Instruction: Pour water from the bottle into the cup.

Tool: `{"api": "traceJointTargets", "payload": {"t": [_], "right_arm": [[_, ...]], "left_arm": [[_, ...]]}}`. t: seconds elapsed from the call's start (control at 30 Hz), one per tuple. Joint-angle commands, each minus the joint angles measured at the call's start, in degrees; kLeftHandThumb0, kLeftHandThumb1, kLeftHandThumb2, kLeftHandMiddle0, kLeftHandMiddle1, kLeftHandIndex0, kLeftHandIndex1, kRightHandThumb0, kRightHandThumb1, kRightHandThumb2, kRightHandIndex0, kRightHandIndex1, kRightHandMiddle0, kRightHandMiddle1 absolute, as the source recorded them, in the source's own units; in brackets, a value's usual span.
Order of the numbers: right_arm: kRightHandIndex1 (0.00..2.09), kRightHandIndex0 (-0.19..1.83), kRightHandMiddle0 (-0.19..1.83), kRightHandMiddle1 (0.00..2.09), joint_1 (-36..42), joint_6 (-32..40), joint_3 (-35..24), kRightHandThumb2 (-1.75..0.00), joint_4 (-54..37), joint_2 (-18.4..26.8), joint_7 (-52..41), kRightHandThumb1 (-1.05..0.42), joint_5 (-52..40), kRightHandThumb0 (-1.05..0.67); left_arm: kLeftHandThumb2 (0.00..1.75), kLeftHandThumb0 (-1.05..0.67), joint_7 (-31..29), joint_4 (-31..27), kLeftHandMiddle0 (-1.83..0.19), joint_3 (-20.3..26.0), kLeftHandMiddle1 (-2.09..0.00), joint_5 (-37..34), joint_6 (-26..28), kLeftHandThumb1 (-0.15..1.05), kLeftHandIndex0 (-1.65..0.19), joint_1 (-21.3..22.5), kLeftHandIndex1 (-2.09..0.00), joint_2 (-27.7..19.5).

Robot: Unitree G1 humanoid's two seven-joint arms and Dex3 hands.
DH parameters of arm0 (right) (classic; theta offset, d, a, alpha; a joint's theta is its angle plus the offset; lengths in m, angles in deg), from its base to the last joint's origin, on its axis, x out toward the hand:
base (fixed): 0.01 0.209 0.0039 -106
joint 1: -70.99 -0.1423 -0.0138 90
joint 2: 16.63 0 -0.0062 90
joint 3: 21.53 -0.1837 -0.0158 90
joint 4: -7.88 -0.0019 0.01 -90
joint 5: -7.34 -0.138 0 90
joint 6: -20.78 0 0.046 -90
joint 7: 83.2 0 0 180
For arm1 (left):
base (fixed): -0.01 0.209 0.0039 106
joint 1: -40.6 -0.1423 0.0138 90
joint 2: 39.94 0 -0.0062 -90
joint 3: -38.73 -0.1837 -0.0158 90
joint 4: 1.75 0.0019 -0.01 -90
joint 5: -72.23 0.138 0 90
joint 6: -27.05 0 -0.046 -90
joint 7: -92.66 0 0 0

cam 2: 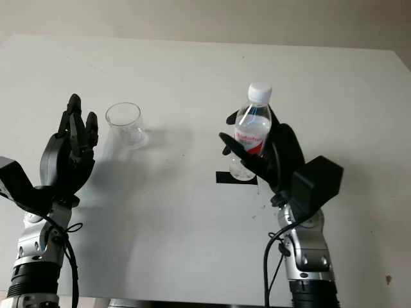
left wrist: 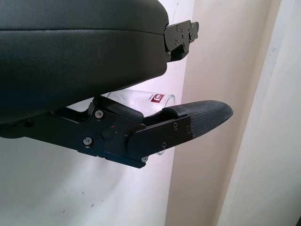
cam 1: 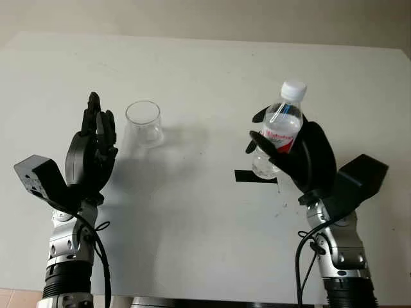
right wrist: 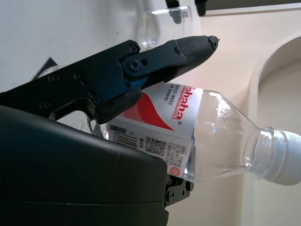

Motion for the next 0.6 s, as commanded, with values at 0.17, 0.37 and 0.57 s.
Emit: {"api": "traceJointTargets", "payload": {"t": [0.17,0.37,0.57], "right_arm": [[2.09,0.23,-0.12,2.09,-2.3,-1.9,0.5,-0.29,4.9,-0.5,1.7,-1.05,2.1,-0.28],[2.09,0.37,-0.14,2.09,-4.8,-1.8,0.2,-0.29,9.2,-0.7,2.9,-1.05,2.6,-0.29],[2.09,0.47,-0.12,2.09,-6.1,-3.6,0.1,-0.3,12.6,-0.6,3.9,-1.05,3.3,-0.27]], "left_arm": [[0.68,-0.76,-0.2,-0.6,0.19,0.5,0.0,-0.3,-0.3,1.05,0.19,-0.6,0.0,-0.7],[0.68,-0.76,-0.2,-1.0,0.19,0.5,0.0,-0.3,0.2,1.05,0.19,-0.8,0.0,-0.9],[0.67,-0.76,0.0,-1.4,0.19,0.5,0.0,-0.4,0.6,1.05,0.19,-1.0,0.0,-1.0]]}}
